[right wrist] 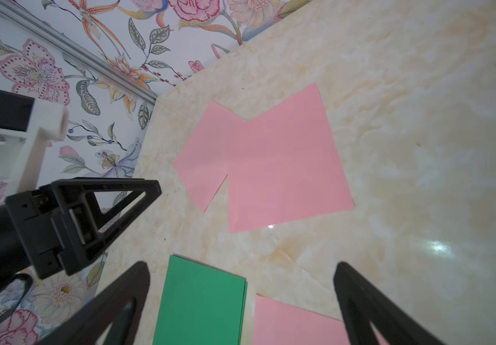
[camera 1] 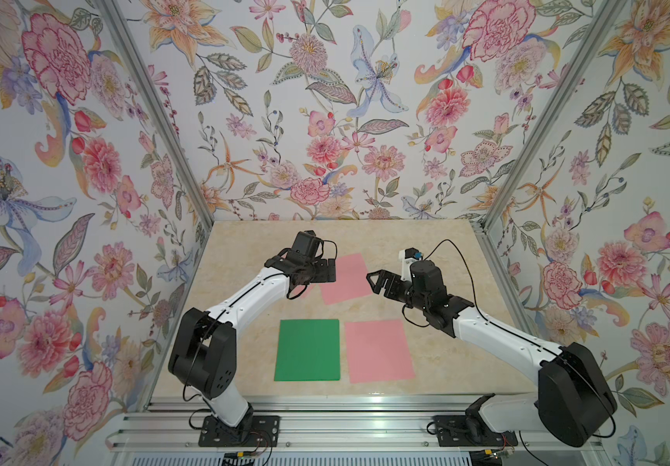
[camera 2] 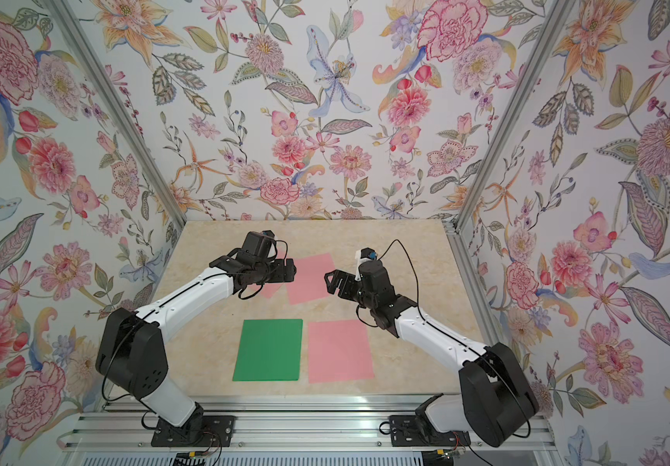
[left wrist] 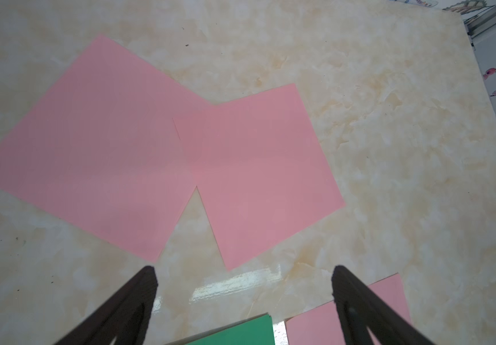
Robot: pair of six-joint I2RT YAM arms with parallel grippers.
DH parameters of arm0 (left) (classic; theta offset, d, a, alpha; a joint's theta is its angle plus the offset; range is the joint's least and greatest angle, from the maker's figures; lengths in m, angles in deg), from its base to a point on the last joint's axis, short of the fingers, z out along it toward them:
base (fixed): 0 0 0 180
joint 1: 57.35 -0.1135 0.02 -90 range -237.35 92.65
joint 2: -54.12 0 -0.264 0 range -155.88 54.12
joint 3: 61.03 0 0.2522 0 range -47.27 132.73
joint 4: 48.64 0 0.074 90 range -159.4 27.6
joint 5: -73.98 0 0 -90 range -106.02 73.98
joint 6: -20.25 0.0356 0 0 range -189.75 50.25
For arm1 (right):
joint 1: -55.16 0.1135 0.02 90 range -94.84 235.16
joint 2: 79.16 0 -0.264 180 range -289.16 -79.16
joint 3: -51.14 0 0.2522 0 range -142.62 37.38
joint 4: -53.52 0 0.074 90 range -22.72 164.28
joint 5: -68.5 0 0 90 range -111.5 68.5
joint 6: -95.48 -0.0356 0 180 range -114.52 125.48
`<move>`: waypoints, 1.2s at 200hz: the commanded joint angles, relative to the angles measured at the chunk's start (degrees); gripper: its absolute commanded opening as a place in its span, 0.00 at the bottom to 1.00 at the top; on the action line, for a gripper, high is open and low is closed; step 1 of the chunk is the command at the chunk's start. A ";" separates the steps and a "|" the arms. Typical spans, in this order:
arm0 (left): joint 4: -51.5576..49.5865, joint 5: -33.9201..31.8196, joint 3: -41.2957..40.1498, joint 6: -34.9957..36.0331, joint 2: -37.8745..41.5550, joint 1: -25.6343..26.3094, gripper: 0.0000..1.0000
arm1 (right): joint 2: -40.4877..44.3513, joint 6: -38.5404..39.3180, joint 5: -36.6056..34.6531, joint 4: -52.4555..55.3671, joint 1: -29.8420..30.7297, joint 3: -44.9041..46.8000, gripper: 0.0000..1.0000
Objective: Sort the scattered colored papers by color
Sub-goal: Pick up the colored paper from the center of the board.
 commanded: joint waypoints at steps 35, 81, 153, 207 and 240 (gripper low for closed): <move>2.09 5.47 3.29 2.26 -9.18 -4.99 0.88 | -26.74 1.67 14.11 -3.86 -1.78 -17.01 1.00; 4.25 8.04 9.00 3.06 -17.17 -7.40 0.88 | -32.18 1.36 14.22 -3.37 -2.86 -18.79 1.00; 5.94 10.16 18.58 0.99 -27.26 -8.58 0.87 | -33.95 0.67 14.15 -1.96 -3.69 -18.37 1.00; 6.14 9.13 21.22 0.82 -29.59 -8.58 0.86 | -34.95 0.99 12.90 3.32 -2.57 -18.83 1.00; 6.15 9.08 22.74 1.29 -31.41 -8.65 0.86 | -34.34 0.54 12.13 3.46 -2.38 -16.56 1.00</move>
